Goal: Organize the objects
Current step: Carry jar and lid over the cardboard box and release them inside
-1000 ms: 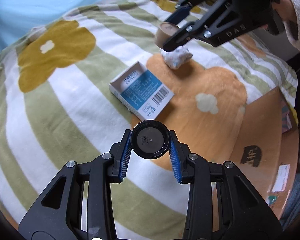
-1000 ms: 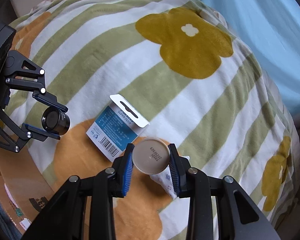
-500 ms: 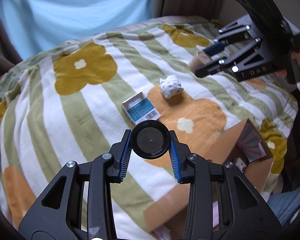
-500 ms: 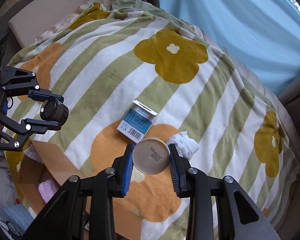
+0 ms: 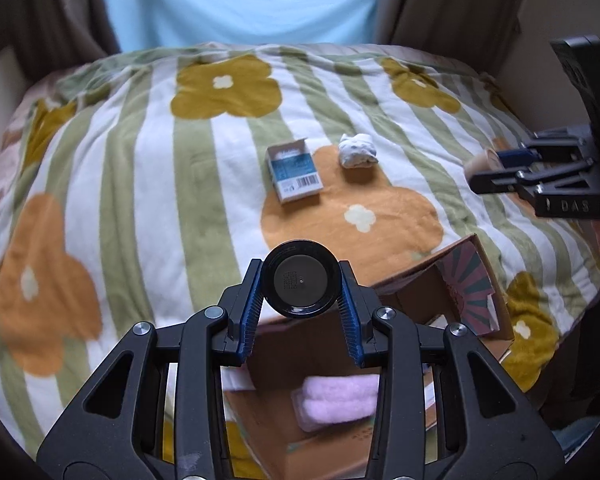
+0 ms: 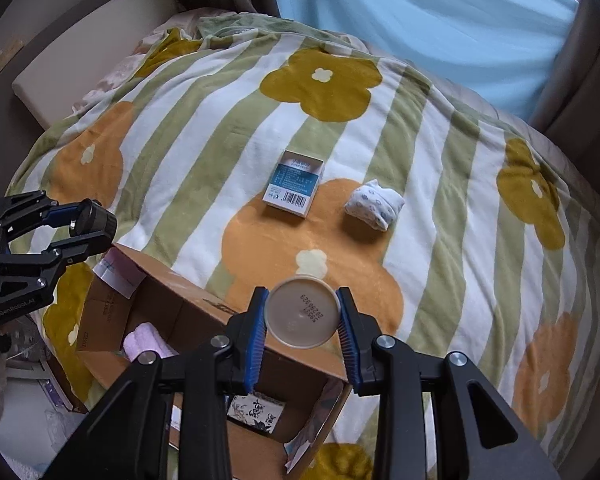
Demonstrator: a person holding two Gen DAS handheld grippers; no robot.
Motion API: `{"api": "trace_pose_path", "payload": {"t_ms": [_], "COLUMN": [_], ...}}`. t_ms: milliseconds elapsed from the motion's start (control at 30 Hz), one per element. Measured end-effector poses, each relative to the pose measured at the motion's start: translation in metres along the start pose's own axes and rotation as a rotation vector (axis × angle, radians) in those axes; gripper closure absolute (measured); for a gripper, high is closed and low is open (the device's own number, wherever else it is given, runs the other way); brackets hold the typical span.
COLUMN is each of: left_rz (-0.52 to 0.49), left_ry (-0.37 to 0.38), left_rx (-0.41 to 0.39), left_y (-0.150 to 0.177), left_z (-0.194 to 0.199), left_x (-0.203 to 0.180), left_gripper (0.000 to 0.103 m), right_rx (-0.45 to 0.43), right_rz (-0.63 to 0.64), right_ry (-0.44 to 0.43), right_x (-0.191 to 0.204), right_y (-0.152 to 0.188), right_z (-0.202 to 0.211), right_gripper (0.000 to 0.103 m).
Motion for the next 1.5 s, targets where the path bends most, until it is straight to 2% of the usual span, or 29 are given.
{"api": "trace_pose_path", "payload": {"t_ms": [200,267,500,667,933,1133,1167,1200,1233,1267,1300,1500], "left_rz": [0.116,0.141,0.178,0.191,0.153,0.173,0.177,0.180,0.185,0.188,0.189,0.189], "left_ry": [-0.057,-0.061,-0.064,-0.070,-0.075,-0.084,-0.084,-0.078,-0.075,-0.080,-0.076,-0.067], "left_rx": [0.025,0.044,0.101,0.107,0.112,0.127,0.125,0.122,0.116,0.099,0.094,0.115], "left_y": [0.040,0.052,0.086,0.090,0.082,0.081,0.081,0.081,0.081,0.081,0.081,0.082], "left_z": [-0.004,-0.010,-0.037,-0.046,-0.044,-0.044,-0.044,-0.043,-0.042,-0.039,-0.038,-0.039], "left_x": [-0.019,-0.027,-0.048,-0.051,-0.059,-0.055,-0.054,-0.053,-0.051,-0.049,-0.048,-0.039], "left_gripper": [0.071,0.071,0.071,0.071,0.071,0.068,0.059,0.028,0.008,0.000,0.000,0.000], "right_rx": [0.032,0.043,0.039,0.037,0.039,0.057,0.058,0.055,0.051,0.044,0.034,0.030], "right_rz": [-0.077,-0.118,-0.181,-0.228,-0.227,-0.241,-0.243,-0.246,-0.250,-0.257,-0.267,-0.292], "right_ry": [0.015,-0.005,0.019,0.018,0.007,0.018,0.009,0.003,0.003,0.006,0.010,0.026], "right_x": [0.007,0.007,0.011,0.009,0.011,0.011,0.011,0.011,0.011,0.010,0.010,0.008], "right_y": [0.047,0.063,0.100,0.107,0.109,0.108,0.109,0.109,0.110,0.110,0.111,0.116], "right_z": [-0.011,-0.016,-0.032,-0.040,-0.040,-0.046,-0.047,-0.047,-0.047,-0.046,-0.044,-0.041], "right_gripper": [0.072,0.072,0.072,0.072,0.072,0.072,0.071,0.062,0.053,0.037,0.031,0.031]}}
Point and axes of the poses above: each gripper's, at about its wrist camera, not at the fingertips, and z roughly against the way its jaws point, x to its left, y to its underside, the point moved 1 cm from there along -z, roughly the way its jaws point, and after that the axes turned 3 degrees about -x, right-handed, at the moved point
